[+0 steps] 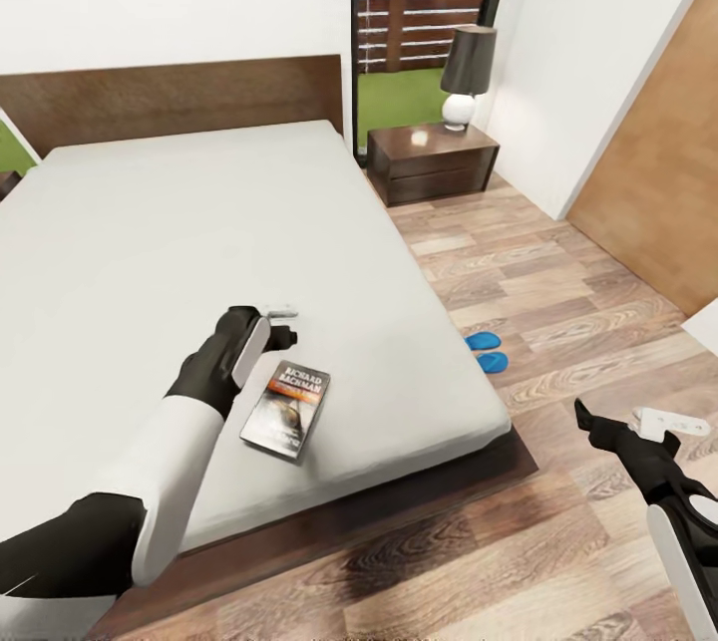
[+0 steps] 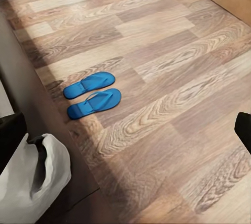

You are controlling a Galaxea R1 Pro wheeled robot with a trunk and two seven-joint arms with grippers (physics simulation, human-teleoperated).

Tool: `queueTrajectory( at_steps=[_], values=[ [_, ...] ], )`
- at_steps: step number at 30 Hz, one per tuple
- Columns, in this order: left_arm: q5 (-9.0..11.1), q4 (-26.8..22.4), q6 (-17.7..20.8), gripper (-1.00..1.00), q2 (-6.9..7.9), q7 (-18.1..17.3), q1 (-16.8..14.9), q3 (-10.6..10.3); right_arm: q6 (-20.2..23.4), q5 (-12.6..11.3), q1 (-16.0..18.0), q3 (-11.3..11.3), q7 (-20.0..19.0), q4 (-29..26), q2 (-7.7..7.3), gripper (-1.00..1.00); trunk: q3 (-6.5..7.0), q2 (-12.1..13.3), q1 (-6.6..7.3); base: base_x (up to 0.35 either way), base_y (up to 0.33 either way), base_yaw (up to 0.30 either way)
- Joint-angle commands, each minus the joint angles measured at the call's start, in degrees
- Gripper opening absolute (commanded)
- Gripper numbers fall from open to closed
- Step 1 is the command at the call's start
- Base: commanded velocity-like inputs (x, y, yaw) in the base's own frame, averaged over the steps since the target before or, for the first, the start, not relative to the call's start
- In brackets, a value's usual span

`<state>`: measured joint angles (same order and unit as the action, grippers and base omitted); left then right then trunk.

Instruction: In the bedroom, move the book from the bed onto either nightstand, and place the two sandals side by side next to the bed.

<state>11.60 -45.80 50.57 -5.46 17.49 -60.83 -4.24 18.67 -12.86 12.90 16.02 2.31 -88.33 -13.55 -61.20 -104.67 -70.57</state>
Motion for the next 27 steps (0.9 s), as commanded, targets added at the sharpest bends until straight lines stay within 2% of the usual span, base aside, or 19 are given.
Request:
queueTrajectory(
  at_steps=[1,3,10,12,17,27],
  values=[
    [0.6,-0.4,0.4,1.00,0.02,0.6,-0.2,-0.1,0.3,-0.6,0.0,0.0,0.2,-0.1,-0.01,1.00,-0.14,0.0,0.00,0.000,0.000,0.000],
    [0.6,-1.4,0.8,1.00,-0.05,0.6,-0.3,-0.1,0.3,-0.6,0.0,0.0,0.2,-0.1,-0.03,1.00,-0.32,0.0,0.00,0.000,0.000,0.000],
    [0.7,-9.8,1.3,1.00,-0.31,1.0,-0.5,0.0,0.5,-0.6,0.0,0.0,0.2,0.0,-0.06,1.00,-0.96,0.0,0.00,0.000,0.000,0.000],
    [0.9,-11.5,1.9,1.00,-0.43,1.0,-0.5,-0.1,0.5,-0.6,0.0,0.0,0.2,0.0,-0.07,1.00,-1.50,-0.8,-0.44,0.000,0.000,0.000],
    [1.0,-11.2,4.6,1.00,-0.55,0.8,-0.5,-0.3,0.5,-0.6,0.0,0.0,0.2,-0.1,-0.07,1.00,-2.80,-2.8,-1.54,0.000,0.000,0.000],
    [1.0,-9.9,5.1,1.00,-0.70,0.7,-0.5,-0.2,0.5,-0.6,0.0,0.0,0.2,-0.1,-0.07,1.00,-4.71,-6.9,-3.73,0.000,0.000,0.000]
  ],
)
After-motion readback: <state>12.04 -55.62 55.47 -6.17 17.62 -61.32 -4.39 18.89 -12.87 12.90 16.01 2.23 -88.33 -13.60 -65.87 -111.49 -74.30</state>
